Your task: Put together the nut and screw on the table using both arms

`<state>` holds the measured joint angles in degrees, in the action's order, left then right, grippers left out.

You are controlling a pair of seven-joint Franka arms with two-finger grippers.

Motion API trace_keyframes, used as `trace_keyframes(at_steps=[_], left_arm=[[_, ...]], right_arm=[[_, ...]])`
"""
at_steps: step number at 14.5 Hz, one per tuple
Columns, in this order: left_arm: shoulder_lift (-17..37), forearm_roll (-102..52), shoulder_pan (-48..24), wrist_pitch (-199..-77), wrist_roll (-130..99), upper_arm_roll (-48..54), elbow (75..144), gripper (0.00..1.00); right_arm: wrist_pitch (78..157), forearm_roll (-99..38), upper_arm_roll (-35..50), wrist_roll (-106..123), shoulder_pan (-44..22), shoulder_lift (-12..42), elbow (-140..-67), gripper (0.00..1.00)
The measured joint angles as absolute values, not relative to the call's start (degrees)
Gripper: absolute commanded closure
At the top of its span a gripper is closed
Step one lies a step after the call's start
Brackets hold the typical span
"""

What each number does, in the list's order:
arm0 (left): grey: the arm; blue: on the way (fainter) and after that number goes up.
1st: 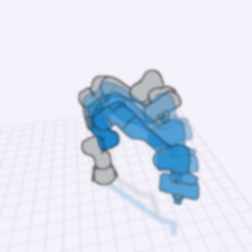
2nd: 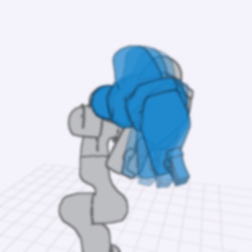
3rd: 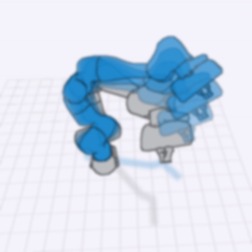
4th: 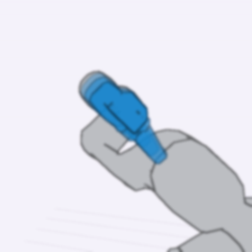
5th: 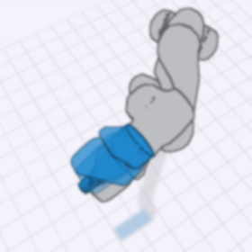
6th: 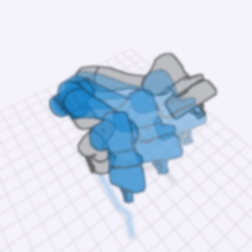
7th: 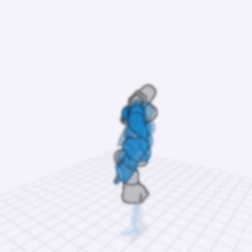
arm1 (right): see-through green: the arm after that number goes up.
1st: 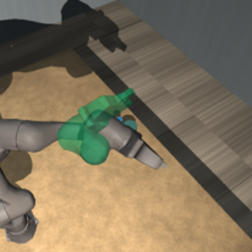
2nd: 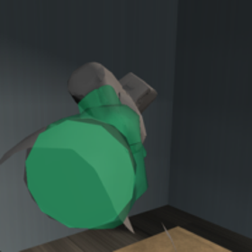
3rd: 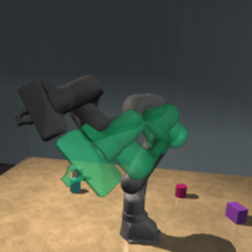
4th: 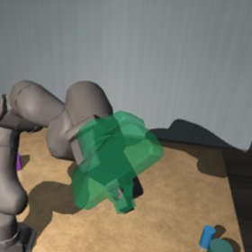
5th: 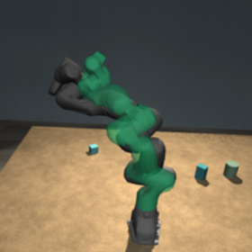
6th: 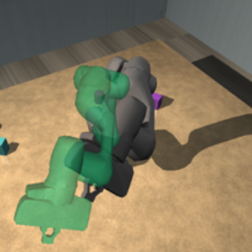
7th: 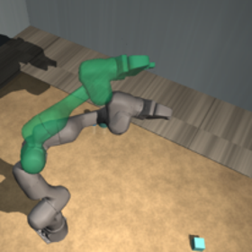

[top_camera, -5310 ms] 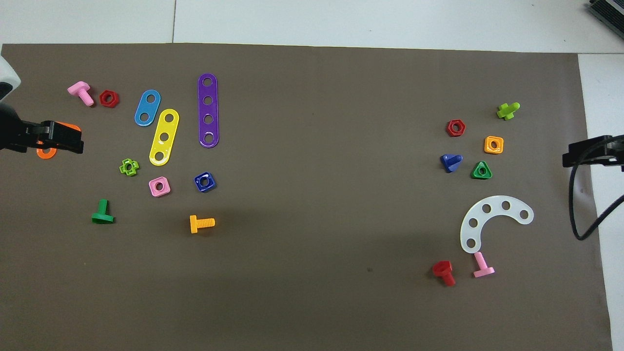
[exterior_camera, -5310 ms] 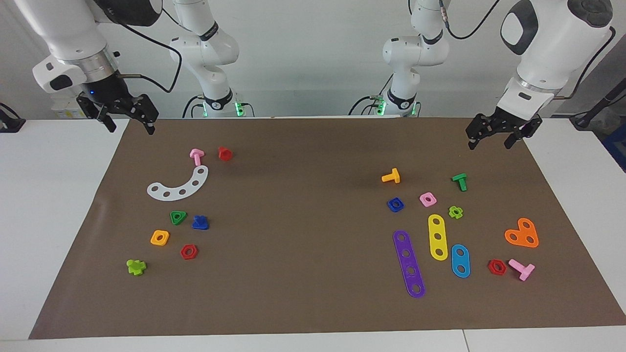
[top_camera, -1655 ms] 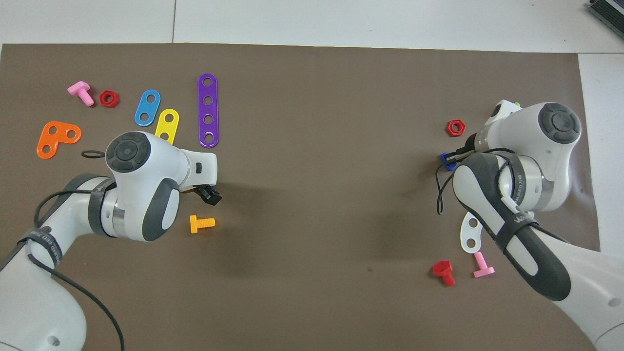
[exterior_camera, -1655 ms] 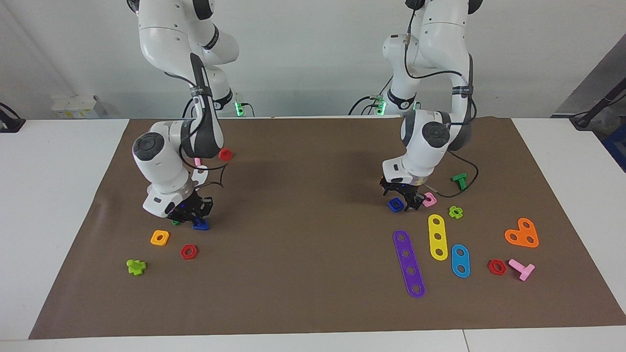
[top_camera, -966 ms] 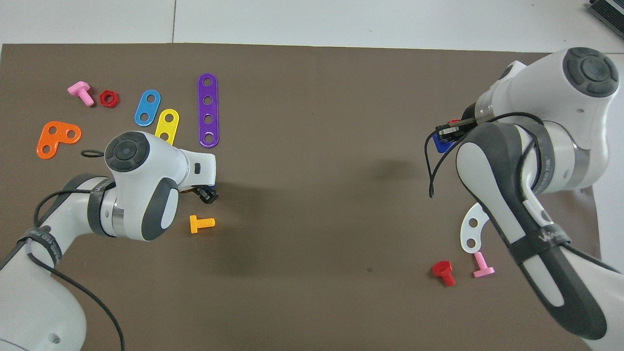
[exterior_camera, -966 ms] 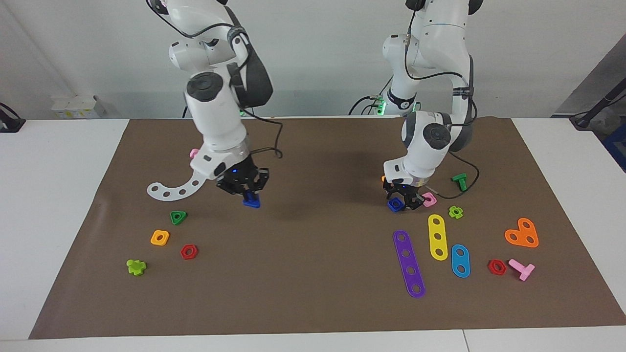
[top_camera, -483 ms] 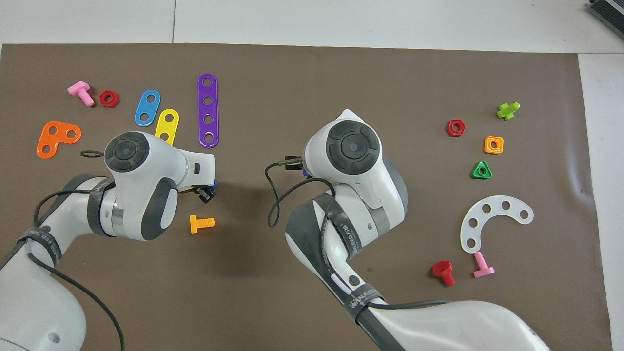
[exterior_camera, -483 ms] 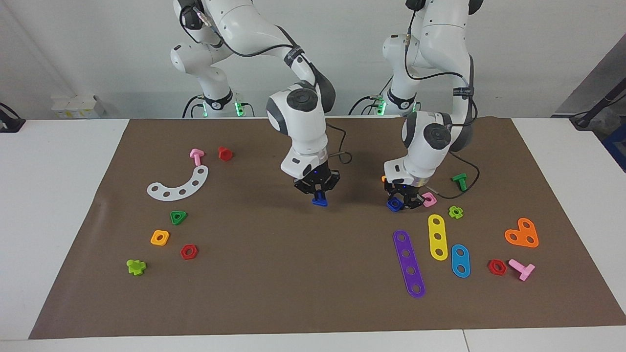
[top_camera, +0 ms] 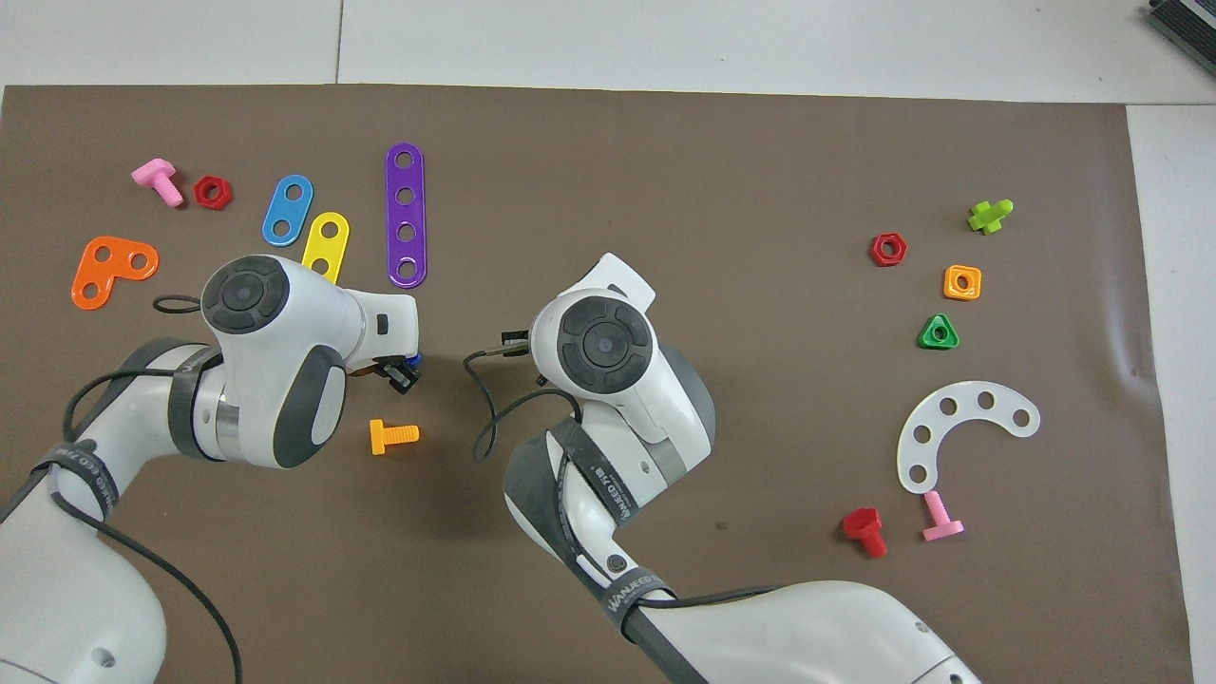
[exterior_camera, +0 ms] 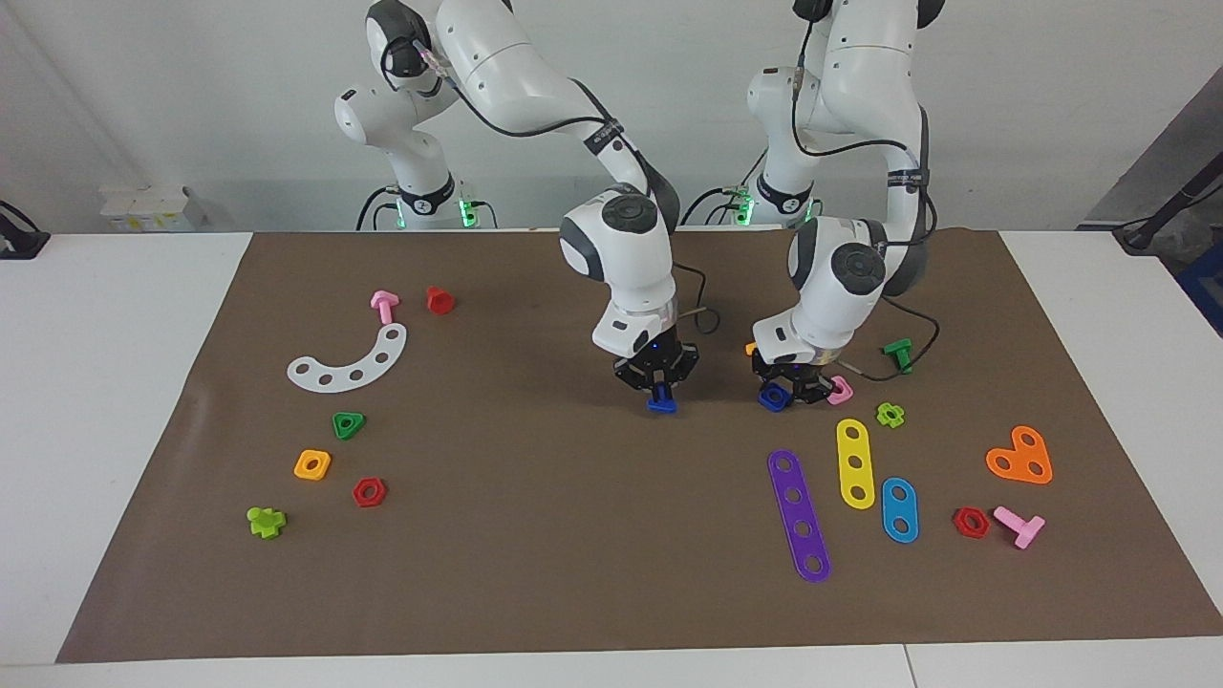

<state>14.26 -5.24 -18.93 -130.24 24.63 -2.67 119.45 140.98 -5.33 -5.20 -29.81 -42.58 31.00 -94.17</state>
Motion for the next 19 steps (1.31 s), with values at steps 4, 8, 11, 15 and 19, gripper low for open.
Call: trace_keyframes(at_steps=[4, 8, 11, 15, 19], left_arm=[[14.26, -5.31, -16.88, -123.46, 20.73, -2.95, 114.91, 1.00], [14.26, -5.65, -16.48, -122.09, 14.01, -2.89, 113.42, 1.00], [14.27, -6.02, -16.90, -121.14, 4.25, -2.32, 112.01, 1.00], [14.38, -8.39, -17.51, -118.18, -3.72, -1.99, 108.71, 1.00], [15.73, -9.44, -20.31, -118.09, -13.71, -1.73, 105.08, 1.00]], right_arm=[[144.89, -5.05, -5.21, -29.81, -42.58, 33.22, -94.15, 1.00], [146.50, -4.23, -5.27, -29.81, -42.56, 33.35, -94.05, 0.93], [146.56, -4.08, -5.38, -29.81, -42.32, 33.35, -93.93, 0.00], [146.59, -3.40, -5.95, -29.81, -42.28, 33.28, -93.45, 0.00], [140.24, -3.29, -7.17, -29.81, -38.65, 26.96, -92.32, 0.00]])
